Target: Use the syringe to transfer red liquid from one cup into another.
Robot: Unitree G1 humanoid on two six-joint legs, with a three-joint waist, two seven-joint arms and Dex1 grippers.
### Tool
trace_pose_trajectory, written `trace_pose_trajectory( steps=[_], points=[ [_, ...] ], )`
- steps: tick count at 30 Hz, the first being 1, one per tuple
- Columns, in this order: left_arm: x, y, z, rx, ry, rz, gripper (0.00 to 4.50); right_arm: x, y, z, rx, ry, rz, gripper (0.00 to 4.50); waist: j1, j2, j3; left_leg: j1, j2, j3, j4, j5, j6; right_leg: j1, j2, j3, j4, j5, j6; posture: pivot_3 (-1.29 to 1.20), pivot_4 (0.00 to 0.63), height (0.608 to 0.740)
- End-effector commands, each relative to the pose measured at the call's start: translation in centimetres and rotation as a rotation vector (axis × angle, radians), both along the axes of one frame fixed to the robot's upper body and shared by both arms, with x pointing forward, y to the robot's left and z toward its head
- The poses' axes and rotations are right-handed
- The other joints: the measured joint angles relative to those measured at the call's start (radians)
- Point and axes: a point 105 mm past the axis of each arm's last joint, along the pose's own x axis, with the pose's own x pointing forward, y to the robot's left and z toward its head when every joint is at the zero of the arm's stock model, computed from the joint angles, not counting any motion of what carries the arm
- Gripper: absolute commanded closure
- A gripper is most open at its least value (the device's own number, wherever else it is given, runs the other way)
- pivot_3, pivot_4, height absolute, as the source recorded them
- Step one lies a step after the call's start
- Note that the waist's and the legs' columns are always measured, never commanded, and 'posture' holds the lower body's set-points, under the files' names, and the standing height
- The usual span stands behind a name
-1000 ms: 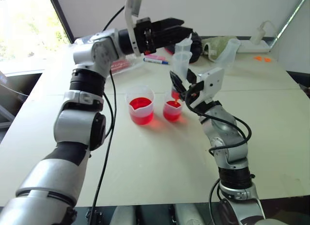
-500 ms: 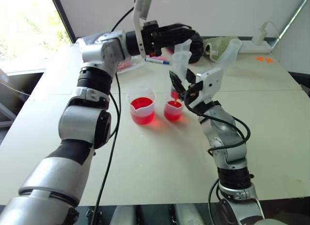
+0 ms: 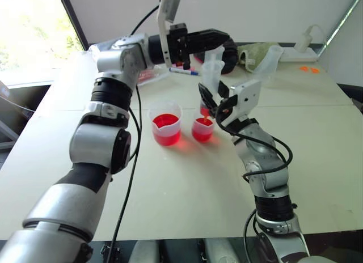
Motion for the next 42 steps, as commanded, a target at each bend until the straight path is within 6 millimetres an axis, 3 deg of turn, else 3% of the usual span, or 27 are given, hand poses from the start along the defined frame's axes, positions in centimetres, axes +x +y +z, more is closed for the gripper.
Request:
trace_pose_trajectory(
  steps=[1,26,42],
  points=[
    [-0.6,-0.3,-0.1,0.034,-0.017,-0.028,4.48,-0.8,0.2,2.2,0.016,-0.103,0.008,3.13,0.000,0.000,0.000,0.000,0.000,0.000,0.000,0.000,0.000,0.000,0.000,0.000,0.000,0.000,0.000,0.00,0.150,0.711],
    [-1.9,-0.4,-3.3,0.057,0.061,-0.061,4.48,0.1,-1.3,3.4,0.018,-0.139,-0.040,3.13,-0.001,0.000,0.000,0.000,0.000,0.000,0.000,0.000,0.000,0.000,0.000,0.000,0.000,0.000,0.000,0.00,0.150,0.711],
    [-2.2,-0.6,-4.1,0.055,0.085,-0.056,4.48,0.2,-2.4,4.1,0.011,-0.155,-0.069,3.13,0.000,0.000,0.000,0.000,0.000,0.000,0.000,0.000,0.000,0.000,0.000,0.000,0.000,0.000,0.000,0.00,0.150,0.711]
  ],
)
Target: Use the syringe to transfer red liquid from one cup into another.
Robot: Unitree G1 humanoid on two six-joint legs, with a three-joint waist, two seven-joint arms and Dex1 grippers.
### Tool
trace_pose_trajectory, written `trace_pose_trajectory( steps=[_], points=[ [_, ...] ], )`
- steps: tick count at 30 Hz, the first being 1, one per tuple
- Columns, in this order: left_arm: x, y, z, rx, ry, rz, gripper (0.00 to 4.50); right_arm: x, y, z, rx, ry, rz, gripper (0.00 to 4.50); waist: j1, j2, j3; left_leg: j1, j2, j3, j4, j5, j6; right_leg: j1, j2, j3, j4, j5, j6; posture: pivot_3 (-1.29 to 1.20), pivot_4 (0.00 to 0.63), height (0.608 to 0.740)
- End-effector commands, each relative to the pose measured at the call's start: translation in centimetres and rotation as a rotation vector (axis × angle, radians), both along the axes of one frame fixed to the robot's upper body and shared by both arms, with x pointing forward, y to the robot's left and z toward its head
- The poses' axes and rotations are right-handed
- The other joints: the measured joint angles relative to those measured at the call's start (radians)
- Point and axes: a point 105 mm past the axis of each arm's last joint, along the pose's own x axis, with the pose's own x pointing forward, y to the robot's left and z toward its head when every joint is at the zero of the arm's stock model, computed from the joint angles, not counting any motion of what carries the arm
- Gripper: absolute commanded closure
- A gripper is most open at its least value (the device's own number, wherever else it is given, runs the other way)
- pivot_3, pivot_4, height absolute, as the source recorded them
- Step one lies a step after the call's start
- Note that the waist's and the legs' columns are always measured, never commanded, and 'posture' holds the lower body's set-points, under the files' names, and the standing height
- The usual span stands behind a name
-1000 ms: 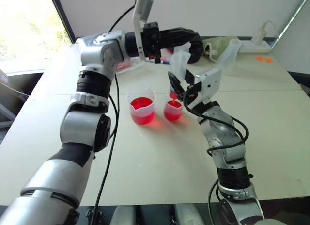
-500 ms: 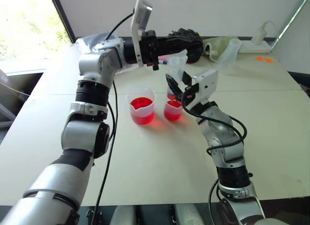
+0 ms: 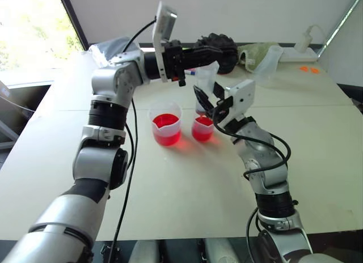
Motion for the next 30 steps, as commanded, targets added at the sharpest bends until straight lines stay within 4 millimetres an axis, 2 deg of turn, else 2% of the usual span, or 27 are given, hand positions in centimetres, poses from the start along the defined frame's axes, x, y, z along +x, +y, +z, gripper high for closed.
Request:
trace_pose_trajectory(
  steps=[1,17,30],
  points=[
    [-1.1,-1.3,-1.6,0.039,0.065,-0.102,4.48,-0.1,-2.9,4.2,0.068,-0.143,-0.109,3.13,0.000,0.000,0.000,0.000,0.000,0.000,0.000,0.000,0.000,0.000,0.000,0.000,0.000,0.000,0.000,0.00,0.150,0.711],
    [-1.2,-1.4,-2.9,0.045,0.112,-0.104,4.48,-0.4,-4.0,4.8,0.059,-0.157,-0.132,3.13,0.001,0.000,0.000,0.000,0.000,0.000,0.000,0.000,0.000,0.000,0.000,0.000,0.000,0.000,0.000,0.00,0.150,0.711],
    [-1.2,-1.4,-2.1,0.015,0.122,-0.111,4.48,-0.7,-3.7,4.5,0.045,-0.145,-0.115,3.13,0.001,0.000,0.000,0.000,0.000,0.000,0.000,0.000,0.000,0.000,0.000,0.000,0.000,0.000,0.000,0.00,0.150,0.711]
  ],
)
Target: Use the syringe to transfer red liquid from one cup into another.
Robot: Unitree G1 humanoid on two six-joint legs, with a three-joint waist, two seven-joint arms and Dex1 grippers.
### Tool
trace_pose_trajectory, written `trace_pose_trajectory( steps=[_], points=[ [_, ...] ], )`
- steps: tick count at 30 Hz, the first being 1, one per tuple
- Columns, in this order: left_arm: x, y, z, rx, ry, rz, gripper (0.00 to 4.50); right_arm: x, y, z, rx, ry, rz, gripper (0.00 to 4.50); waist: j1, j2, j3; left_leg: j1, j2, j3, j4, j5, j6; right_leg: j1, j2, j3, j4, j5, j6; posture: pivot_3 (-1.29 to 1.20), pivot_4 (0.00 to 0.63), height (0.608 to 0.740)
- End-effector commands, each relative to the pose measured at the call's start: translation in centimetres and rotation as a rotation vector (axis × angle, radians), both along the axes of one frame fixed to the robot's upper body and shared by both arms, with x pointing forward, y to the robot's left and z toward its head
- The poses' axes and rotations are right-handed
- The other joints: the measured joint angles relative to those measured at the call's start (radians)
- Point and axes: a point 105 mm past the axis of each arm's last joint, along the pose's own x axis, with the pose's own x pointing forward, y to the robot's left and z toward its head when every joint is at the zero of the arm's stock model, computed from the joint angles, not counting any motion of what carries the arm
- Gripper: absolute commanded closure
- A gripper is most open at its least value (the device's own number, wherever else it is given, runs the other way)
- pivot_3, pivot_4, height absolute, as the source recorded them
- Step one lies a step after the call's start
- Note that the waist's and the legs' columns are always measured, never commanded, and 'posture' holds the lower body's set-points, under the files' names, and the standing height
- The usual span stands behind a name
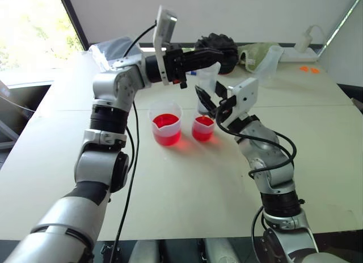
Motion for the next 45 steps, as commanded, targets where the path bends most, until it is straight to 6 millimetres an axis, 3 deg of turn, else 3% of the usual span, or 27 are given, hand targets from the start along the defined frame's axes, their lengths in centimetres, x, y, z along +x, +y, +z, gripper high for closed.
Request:
trace_pose_trajectory(
  steps=[1,9,21,36,45],
  points=[
    [-1.0,-1.1,-1.7,0.037,0.096,-0.106,4.06,-0.5,-3.1,4.1,0.072,-0.145,-0.123,3.13,0.000,0.000,0.000,0.000,0.000,0.000,0.000,0.000,0.000,0.000,0.000,0.000,0.000,0.000,0.000,0.00,0.150,0.711],
    [-1.2,-1.0,-1.1,0.011,0.092,-0.118,0.68,-0.8,-2.7,4.1,0.069,-0.139,-0.105,3.13,0.001,0.000,0.000,0.000,0.000,0.000,0.000,0.000,0.000,0.000,0.000,0.000,0.000,0.000,0.000,0.00,0.150,0.711],
    [-0.7,-0.6,-0.5,-0.039,0.097,-0.094,0.68,-1.1,-2.1,3.9,0.075,-0.130,-0.084,3.13,0.002,0.000,0.000,0.000,0.000,0.000,0.000,0.000,0.000,0.000,0.000,0.000,0.000,0.000,0.000,0.00,0.150,0.711],
    [1.3,0.5,0.8,-0.104,0.067,0.032,0.68,-1.4,-1.5,3.9,0.083,-0.122,-0.054,3.13,0.003,0.000,0.000,0.000,0.000,0.000,0.000,0.000,0.000,0.000,0.000,0.000,0.000,0.000,0.000,0.00,0.150,0.711],
    [0.8,3.0,3.0,-0.165,0.030,0.055,0.68,-1.4,-1.2,3.5,0.106,-0.087,-0.028,3.13,-0.002,0.000,0.000,0.000,0.000,0.000,-0.001,0.000,0.000,0.000,0.000,0.000,0.000,0.000,0.000,0.00,0.150,0.711]
  ],
)
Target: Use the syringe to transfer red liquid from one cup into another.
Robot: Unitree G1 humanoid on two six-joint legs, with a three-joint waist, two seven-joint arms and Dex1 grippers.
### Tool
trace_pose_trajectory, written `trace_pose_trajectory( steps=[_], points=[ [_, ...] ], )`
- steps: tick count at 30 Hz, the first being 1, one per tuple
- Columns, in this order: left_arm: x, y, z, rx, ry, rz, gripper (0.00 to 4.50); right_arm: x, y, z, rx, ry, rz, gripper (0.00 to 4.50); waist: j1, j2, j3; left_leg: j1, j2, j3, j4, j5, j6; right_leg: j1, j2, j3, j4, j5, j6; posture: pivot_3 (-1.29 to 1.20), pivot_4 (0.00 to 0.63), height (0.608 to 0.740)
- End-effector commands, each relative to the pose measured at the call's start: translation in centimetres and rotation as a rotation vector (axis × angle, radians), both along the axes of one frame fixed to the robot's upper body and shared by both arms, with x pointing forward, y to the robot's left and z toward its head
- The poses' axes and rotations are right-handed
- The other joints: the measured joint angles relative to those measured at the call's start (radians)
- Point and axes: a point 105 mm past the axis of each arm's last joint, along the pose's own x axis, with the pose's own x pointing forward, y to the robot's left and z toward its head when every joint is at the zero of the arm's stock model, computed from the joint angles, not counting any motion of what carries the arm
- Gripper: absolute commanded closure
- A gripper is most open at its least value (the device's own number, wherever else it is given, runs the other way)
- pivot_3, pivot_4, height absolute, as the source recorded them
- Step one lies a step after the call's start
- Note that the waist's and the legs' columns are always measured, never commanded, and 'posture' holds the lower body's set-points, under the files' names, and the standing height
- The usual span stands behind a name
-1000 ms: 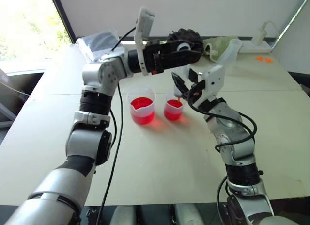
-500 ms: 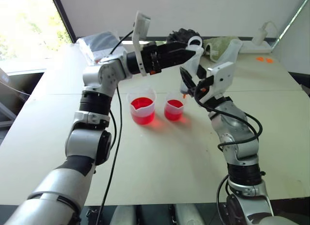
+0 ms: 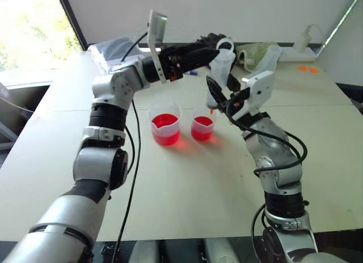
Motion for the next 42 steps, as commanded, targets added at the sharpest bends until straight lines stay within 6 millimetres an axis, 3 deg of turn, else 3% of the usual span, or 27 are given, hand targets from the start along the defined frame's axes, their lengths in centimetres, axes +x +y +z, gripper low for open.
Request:
trace_pose_trajectory(
  steps=[1,7,13,20,23,27,33,42],
  points=[
    [-1.2,0.9,2.0,-0.033,-0.063,-0.018,0.68,-1.0,0.3,2.0,0.040,-0.068,0.025,3.13,0.000,0.000,0.000,0.000,0.000,0.000,0.000,0.000,0.000,0.000,0.000,0.000,0.000,0.000,0.000,0.00,0.150,0.711],
    [-2.6,2.9,1.3,-0.016,-0.043,-0.028,0.68,-0.6,-0.8,3.5,0.121,-0.053,0.007,3.13,0.000,0.000,0.000,0.000,0.000,0.000,0.001,0.000,0.000,0.000,0.000,0.000,0.000,0.000,0.000,0.00,0.150,0.711],
    [-4.2,4.7,-0.9,0.033,0.005,-0.024,0.68,0.1,-3.0,5.9,0.177,0.005,-0.019,3.13,0.000,0.000,0.000,0.000,0.000,0.000,0.001,0.000,0.000,0.000,0.000,0.000,0.000,0.000,0.000,0.00,0.150,0.711],
    [-5.6,6.2,-4.1,0.118,0.037,0.012,0.68,1.2,-6.6,5.7,0.027,0.238,-0.076,3.13,0.006,0.000,0.000,0.000,0.000,-0.001,0.001,0.000,0.000,0.001,-0.001,0.000,0.000,0.000,0.000,0.00,0.150,0.711],
    [-5.8,6.3,-5.1,0.134,0.057,0.028,0.68,1.7,-8.4,5.1,-0.013,0.368,-0.122,3.13,0.006,0.000,0.000,0.000,0.000,0.000,0.001,0.000,0.000,0.001,-0.001,0.000,0.000,0.000,0.000,0.00,0.150,0.711],
    [-6.4,6.5,-6.4,0.162,0.065,0.035,0.68,2.5,-10.3,2.0,-0.073,0.693,-0.167,3.13,0.009,0.000,0.000,0.000,0.000,0.000,0.000,0.000,0.000,0.001,-0.001,0.001,-0.001,0.000,0.000,0.00,0.150,0.711],
    [-7.1,6.8,-7.3,0.165,0.085,0.043,0.68,2.8,-11.2,-1.2,-0.089,1.006,-0.177,3.13,0.018,0.000,0.000,0.000,0.000,0.001,0.000,0.000,0.000,0.001,-0.001,0.002,-0.001,0.000,0.000,0.00,0.150,0.711],
    [-7.9,6.9,-8.0,0.175,0.101,0.057,0.68,3.6,-12.8,-6.1,-0.158,1.223,-0.277,3.13,0.028,0.000,0.000,-0.001,0.000,0.001,0.001,0.000,0.001,0.001,-0.001,0.002,-0.002,0.000,0.000,0.00,0.150,0.711]
  ],
)
